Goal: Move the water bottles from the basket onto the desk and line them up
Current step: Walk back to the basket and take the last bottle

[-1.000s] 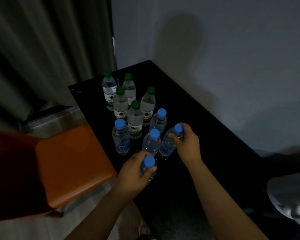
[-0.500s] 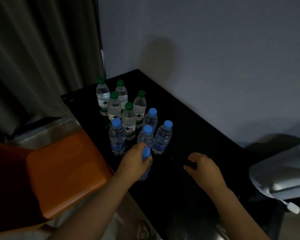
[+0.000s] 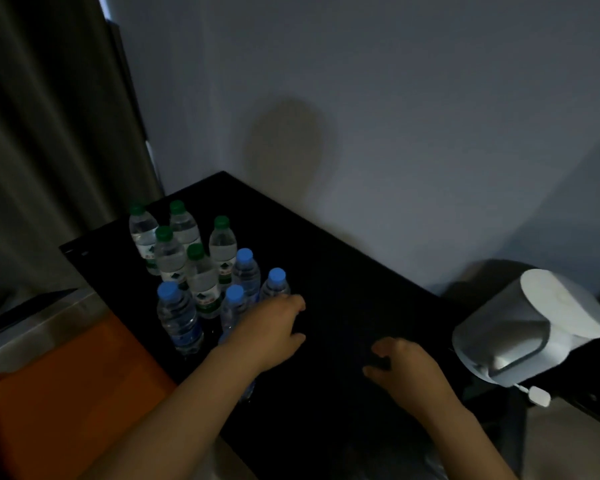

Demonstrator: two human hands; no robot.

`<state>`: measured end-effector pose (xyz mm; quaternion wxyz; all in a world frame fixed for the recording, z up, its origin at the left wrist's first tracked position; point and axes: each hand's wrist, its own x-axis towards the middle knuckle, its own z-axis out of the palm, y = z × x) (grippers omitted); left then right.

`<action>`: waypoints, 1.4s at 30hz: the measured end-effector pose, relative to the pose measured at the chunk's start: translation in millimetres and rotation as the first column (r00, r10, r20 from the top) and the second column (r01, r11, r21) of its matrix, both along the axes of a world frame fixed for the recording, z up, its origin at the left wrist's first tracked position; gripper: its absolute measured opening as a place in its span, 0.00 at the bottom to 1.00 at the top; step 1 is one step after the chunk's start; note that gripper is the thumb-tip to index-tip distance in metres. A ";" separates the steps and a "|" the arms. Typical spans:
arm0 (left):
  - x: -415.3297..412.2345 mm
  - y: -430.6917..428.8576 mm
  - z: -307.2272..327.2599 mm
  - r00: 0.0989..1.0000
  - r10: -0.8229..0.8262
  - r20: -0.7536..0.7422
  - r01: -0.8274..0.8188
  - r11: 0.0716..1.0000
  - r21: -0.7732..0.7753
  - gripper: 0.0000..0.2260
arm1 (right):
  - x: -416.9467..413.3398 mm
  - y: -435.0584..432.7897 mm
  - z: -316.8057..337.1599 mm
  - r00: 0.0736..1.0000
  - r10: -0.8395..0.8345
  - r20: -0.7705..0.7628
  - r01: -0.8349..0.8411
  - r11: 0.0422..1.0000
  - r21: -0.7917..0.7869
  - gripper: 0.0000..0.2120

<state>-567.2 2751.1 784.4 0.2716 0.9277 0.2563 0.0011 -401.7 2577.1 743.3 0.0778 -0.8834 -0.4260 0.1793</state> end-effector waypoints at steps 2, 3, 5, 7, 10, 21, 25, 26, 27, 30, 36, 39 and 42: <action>16.2 -3.5 2.0 0.998 -0.038 -0.045 0.039 0.999 0.028 0.19 | 9.1 -5.5 3.5 1.000 -0.018 -0.006 0.018 1.000 0.018 0.20; 23.0 -5.5 2.6 0.997 -0.054 -0.055 0.056 0.998 0.039 0.18 | 13.2 -8.3 5.2 1.000 -0.023 -0.005 0.023 1.000 0.019 0.20; 35.5 -10.2 4.0 0.994 -0.088 -0.066 0.091 0.995 0.049 0.18 | 19.1 -14.5 9.0 0.999 -0.047 0.014 0.046 0.999 0.016 0.19; 45.8 -14.3 5.9 0.988 -0.130 -0.082 0.133 0.990 0.042 0.18 | 21.7 -21.4 12.9 0.996 -0.086 0.033 0.085 0.996 0.016 0.20; 59.5 -21.0 9.4 0.972 -0.204 -0.116 0.211 0.976 0.048 0.19 | 21.8 -33.5 18.7 0.985 -0.164 0.044 0.163 0.986 0.016 0.20; 105.7 -46.8 14.6 0.809 -0.577 -0.106 0.584 0.810 0.053 0.18 | -36.3 -85.2 45.3 0.786 -0.610 0.101 0.613 0.790 0.011 0.14; 103.6 -68.4 9.3 0.622 -0.776 -0.101 0.780 0.626 -0.008 0.17 | -92.8 -110.2 47.7 0.594 -0.800 0.086 0.800 0.598 0.045 0.19; 100.8 -75.9 7.7 0.574 -0.814 -0.091 0.817 0.577 -0.015 0.17 | -108.3 -116.2 48.1 0.535 -0.842 0.068 0.841 0.539 0.054 0.19; 96.9 -85.5 6.5 0.525 -0.847 -0.081 0.849 0.528 -0.020 0.17 | -124.3 -122.9 48.7 0.469 -0.882 0.046 0.880 0.471 0.064 0.19; 79.1 -121.0 5.9 0.380 -0.923 -0.058 0.924 0.382 -0.024 0.16 | -175.9 -146.7 53.3 0.267 -0.964 0.009 0.960 0.267 0.081 0.18; 26.6 -203.0 14.8 0.141 -0.990 0.004 0.989 0.141 0.035 0.14 | -279.9 -203.1 60.9 -0.031 -1.000 -0.004 0.993 -0.031 0.110 0.20; -11.4 -248.6 18.6 0.050 -0.999 0.015 0.998 0.051 0.029 0.15 | -335.3 -231.3 64.2 -0.140 -0.990 -0.018 0.981 -0.141 0.135 0.21; -58.0 -294.0 18.4 -0.037 -0.998 0.044 0.999 -0.036 0.016 0.16 | -392.3 -258.5 66.9 -0.236 -0.971 -0.042 0.957 -0.240 0.162 0.20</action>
